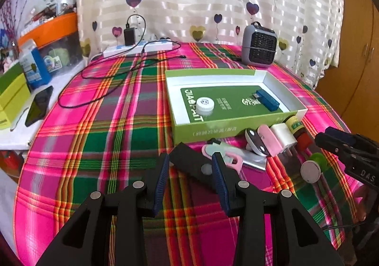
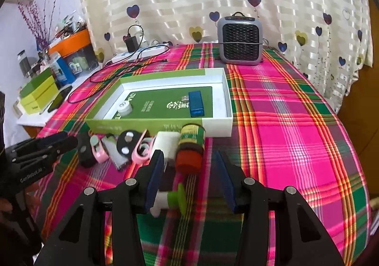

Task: Organize rigid objects
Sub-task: 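Withdraw both grippers from the box back toward the remaining items, then grasp the black rectangular device with the left gripper while the right gripper grasps the white-green spool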

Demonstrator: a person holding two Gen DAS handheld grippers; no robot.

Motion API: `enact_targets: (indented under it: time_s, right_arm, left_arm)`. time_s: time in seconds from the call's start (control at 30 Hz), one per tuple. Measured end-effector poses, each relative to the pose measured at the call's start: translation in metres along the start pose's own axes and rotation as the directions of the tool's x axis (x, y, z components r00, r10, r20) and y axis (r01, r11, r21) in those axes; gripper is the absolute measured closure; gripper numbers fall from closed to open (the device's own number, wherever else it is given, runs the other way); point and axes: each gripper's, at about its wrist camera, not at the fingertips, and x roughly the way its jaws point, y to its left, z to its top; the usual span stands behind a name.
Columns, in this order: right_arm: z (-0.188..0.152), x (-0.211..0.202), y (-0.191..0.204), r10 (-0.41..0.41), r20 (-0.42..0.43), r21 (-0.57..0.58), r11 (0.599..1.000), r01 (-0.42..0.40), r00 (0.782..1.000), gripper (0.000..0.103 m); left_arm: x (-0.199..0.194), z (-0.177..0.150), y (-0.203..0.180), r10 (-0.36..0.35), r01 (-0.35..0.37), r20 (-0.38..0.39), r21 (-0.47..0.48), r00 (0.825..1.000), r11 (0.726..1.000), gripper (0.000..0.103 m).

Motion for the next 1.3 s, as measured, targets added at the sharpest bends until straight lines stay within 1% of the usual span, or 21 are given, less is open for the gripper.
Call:
enact_targets:
  time_s: [0.2, 0.4, 0.57, 0.67, 0.83, 1.03, 1.3]
  right_arm:
    - [-0.008, -0.005, 0.003, 0.019, -0.001, 0.005, 1.000, -0.019, 1.000, 0.056]
    - [-0.020, -0.002, 0.010, 0.039, -0.029, -0.010, 0.999, -0.039, 0.999, 0.056]
    - [-0.027, 0.000, 0.019, 0.024, -0.044, -0.061, 0.998, -0.027, 0.999, 0.056]
    - [-0.029, 0.004, 0.020, 0.035, -0.055, -0.056, 0.998, -0.038, 0.998, 0.056]
    - [-0.032, 0.009, 0.020, 0.026, -0.074, -0.055, 0.998, -0.031, 0.997, 0.056]
    - [-0.033, 0.014, 0.017, 0.030, -0.095, -0.035, 0.999, -0.033, 0.995, 0.056]
    - [-0.032, 0.015, 0.018, 0.026, -0.098, -0.034, 0.999, -0.029, 0.995, 0.056]
  left_arm:
    - [-0.003, -0.006, -0.003, -0.022, 0.022, -0.011, -0.014, 1.000, 1.000, 0.067]
    - [0.001, -0.012, -0.009, -0.028, 0.027, -0.040, -0.023, 0.999, 0.999, 0.067]
    - [0.009, -0.014, -0.011, -0.016, 0.014, -0.065, -0.030, 0.998, 0.999, 0.066]
    - [0.010, -0.014, -0.010, -0.013, 0.011, -0.064, -0.040, 0.998, 0.999, 0.065]
    - [0.009, -0.012, -0.011, -0.011, 0.008, -0.069, -0.039, 0.998, 0.999, 0.064]
    - [0.016, -0.014, -0.014, 0.006, -0.010, -0.096, -0.044, 0.995, 0.999, 0.064]
    - [0.011, -0.016, 0.000, 0.022, -0.029, -0.085, -0.078, 0.996, 0.997, 0.064]
